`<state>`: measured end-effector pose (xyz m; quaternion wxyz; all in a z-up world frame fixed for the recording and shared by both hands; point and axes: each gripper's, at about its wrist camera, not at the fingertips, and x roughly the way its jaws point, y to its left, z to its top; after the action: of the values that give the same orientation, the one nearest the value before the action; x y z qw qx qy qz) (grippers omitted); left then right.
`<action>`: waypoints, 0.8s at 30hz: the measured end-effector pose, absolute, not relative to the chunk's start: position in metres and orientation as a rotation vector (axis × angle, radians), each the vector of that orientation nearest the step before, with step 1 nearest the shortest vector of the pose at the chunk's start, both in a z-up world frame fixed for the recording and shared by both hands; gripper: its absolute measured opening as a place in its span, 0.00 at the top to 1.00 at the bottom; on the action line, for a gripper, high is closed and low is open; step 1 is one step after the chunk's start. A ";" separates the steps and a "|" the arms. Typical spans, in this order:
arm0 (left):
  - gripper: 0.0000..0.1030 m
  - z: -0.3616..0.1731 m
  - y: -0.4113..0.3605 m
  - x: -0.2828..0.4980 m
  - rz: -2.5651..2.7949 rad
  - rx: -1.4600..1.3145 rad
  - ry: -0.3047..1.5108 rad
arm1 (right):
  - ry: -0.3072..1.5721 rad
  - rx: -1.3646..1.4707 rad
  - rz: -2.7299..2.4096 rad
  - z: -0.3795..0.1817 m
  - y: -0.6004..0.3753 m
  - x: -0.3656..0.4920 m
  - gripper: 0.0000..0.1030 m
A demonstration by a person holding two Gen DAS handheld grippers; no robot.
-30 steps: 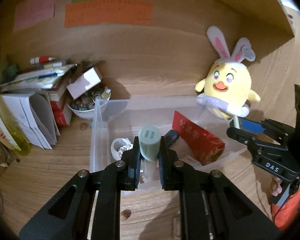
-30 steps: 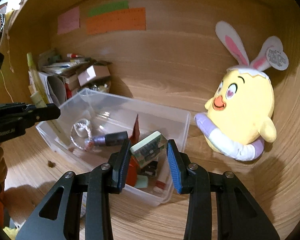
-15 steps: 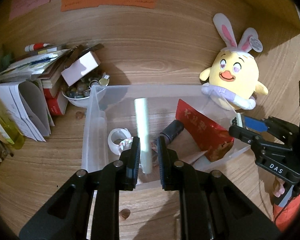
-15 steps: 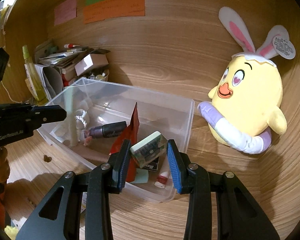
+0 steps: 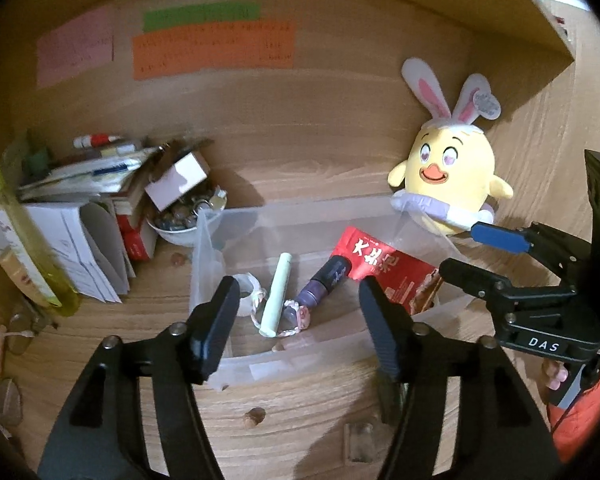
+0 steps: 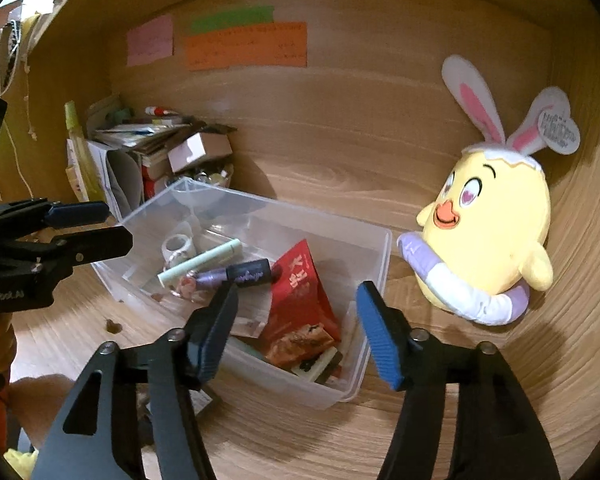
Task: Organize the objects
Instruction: 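Lower the marker and small box into the clear box and release both, then reach the right gripper to the dark green pump bottle and grasp it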
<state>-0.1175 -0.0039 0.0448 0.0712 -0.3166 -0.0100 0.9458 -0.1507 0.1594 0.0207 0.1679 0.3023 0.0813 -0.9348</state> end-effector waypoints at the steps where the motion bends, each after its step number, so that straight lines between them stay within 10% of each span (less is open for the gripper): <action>1: 0.33 0.047 -0.004 -0.114 2.850 -0.942 -0.028 | 0.233 0.849 -2.660 0.023 0.158 -0.148 0.38; 9: 0.17 0.057 -0.021 -0.092 2.890 -0.902 -0.070 | 0.243 0.767 -2.655 0.038 0.148 -0.124 0.20; 24: 0.16 0.020 -0.055 -0.073 2.912 -1.037 -0.092 | 0.219 0.831 -2.584 0.015 0.127 -0.104 0.19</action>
<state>-0.0727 -0.0546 0.0196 0.0247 -0.3353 -0.0299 0.9413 -0.1039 0.1269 0.0147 0.2079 0.2985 0.0785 -0.9282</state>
